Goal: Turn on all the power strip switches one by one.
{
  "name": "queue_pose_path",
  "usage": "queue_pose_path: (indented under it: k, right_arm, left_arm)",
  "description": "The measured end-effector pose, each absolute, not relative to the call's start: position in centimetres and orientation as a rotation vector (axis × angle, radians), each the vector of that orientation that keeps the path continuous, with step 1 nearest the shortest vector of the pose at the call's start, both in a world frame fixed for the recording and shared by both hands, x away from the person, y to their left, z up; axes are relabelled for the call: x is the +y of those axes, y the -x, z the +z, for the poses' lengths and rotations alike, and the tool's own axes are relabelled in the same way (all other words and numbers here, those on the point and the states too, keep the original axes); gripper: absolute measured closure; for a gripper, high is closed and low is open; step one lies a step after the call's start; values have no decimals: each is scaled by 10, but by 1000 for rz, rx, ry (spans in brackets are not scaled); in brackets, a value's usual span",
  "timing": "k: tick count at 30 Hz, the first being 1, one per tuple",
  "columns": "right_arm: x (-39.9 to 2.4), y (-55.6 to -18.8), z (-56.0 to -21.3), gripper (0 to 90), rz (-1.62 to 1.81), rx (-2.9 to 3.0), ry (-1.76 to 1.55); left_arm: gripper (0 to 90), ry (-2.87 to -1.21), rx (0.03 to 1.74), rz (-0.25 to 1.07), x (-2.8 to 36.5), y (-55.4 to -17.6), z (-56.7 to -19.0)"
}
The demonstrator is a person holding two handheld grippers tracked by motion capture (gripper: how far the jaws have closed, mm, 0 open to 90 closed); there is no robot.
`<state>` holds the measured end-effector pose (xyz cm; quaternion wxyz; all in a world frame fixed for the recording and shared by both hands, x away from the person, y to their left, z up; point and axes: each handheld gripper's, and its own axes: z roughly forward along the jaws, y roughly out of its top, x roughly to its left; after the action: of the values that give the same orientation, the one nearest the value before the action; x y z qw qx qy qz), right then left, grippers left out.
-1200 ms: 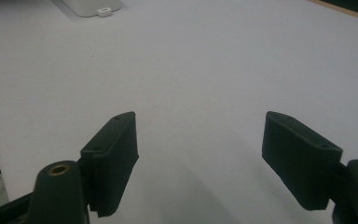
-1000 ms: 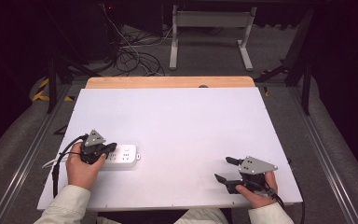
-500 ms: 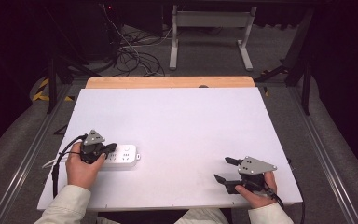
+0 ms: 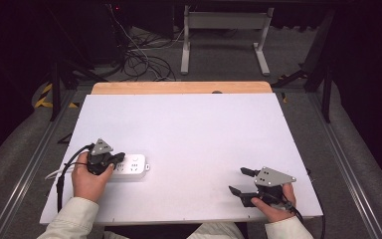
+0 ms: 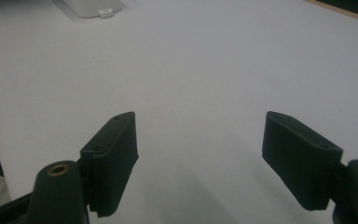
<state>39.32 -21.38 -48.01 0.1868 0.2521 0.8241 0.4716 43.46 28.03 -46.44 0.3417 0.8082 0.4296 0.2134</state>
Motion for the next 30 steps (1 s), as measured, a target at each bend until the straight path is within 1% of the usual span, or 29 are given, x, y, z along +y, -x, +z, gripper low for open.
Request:
queue_pose_path:
  k: [1,2,3,7,11,14,20,22,24,25,30]
  right_arm:
    - [-214,-394,-480,269,1329,2319,-711]
    - [-215,-394,-480,269,1329,2319,-713]
    - [-215,-395,-480,269,1327,2319,-716]
    - [-215,-396,-481,269,1326,2321,-721]
    - [-215,-396,-481,269,1324,2322,-716]
    - [-215,-395,-481,269,1328,2317,-717]
    - [-215,-395,-481,269,1326,2321,-714]
    - [-215,-395,-481,269,1328,2320,-716]
    - [-215,-395,-481,269,1326,2322,-716]
    - [-214,-395,-481,269,1322,2323,-715]
    - [-214,-395,-481,269,1324,2324,-713]
  left_arm:
    - [900,-2081,1105,580,281,-433,-462]
    - [900,-2008,1072,605,282,-430,-448]
    - [900,-1984,1053,604,282,-428,-440]
    - [900,-1984,1007,575,278,-424,-430]
    - [900,-2007,1002,549,271,-423,-433]
    - [900,-2019,989,564,271,-423,-431]
    - [900,-2028,988,543,269,-426,-433]
    - [900,-2032,984,530,265,-427,-436]
    - [900,-2056,969,532,259,-428,-438]
    - [900,-2074,963,553,256,-429,-440]
    - [900,-2106,966,547,246,-435,-447]
